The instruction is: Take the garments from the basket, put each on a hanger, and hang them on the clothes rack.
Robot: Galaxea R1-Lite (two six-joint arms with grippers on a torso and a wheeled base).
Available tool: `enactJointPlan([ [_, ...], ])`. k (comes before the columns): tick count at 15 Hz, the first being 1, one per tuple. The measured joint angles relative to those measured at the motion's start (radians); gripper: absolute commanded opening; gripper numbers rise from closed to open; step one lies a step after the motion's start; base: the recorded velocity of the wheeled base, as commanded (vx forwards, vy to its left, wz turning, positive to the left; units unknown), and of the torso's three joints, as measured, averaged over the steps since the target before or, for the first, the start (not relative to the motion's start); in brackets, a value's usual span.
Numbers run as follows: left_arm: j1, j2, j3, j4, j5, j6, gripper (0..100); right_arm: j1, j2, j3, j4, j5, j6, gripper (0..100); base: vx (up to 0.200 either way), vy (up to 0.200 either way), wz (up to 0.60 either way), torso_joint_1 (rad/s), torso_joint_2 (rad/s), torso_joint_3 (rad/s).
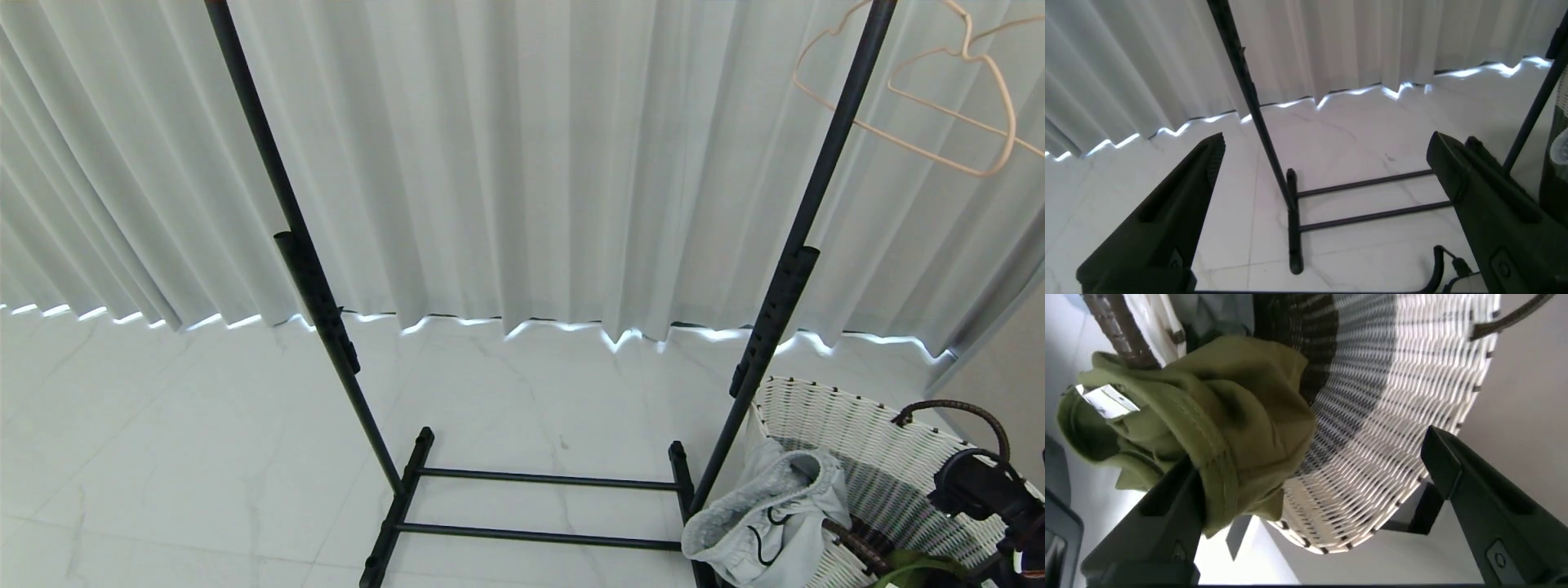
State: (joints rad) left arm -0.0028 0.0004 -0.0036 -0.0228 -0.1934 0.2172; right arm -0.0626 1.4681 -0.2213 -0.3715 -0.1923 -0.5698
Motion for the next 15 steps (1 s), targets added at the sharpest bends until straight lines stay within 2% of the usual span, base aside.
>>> enactJointPlan([
  [6, 0.000, 0.000, 0.000, 0.000, 0.000, 0.000, 100, 0.000, 0.000, 0.012, 0.002, -0.007, 0.005, 0, 0.000, 0.000, 0.00, 0.000, 0.00, 0.000],
  [9, 0.000, 0.000, 0.000, 0.000, 0.000, 0.000, 100, -0.007, -0.105, 0.002, 0.047, -0.020, 0.007, 0, 0.000, 0.000, 0.00, 0.000, 0.00, 0.000],
  [10, 0.000, 0.000, 0.000, 0.000, 0.000, 0.000, 100, -0.013, -0.156, -0.016, 0.101, -0.025, 0.007, 0, 0.000, 0.000, 0.00, 0.000, 0.00, 0.000],
  [12, 0.000, 0.000, 0.000, 0.000, 0.000, 0.000, 100, -0.029, -0.276, -0.100, 0.294, -0.030, 0.008, 0, 0.000, 0.000, 0.00, 0.000, 0.00, 0.000],
  [15, 0.000, 0.000, 0.000, 0.000, 0.000, 0.000, 100, -0.044, -0.457, -0.302, 0.587, -0.030, 0.021, 0, 0.000, 0.000, 0.00, 0.000, 0.00, 0.000],
])
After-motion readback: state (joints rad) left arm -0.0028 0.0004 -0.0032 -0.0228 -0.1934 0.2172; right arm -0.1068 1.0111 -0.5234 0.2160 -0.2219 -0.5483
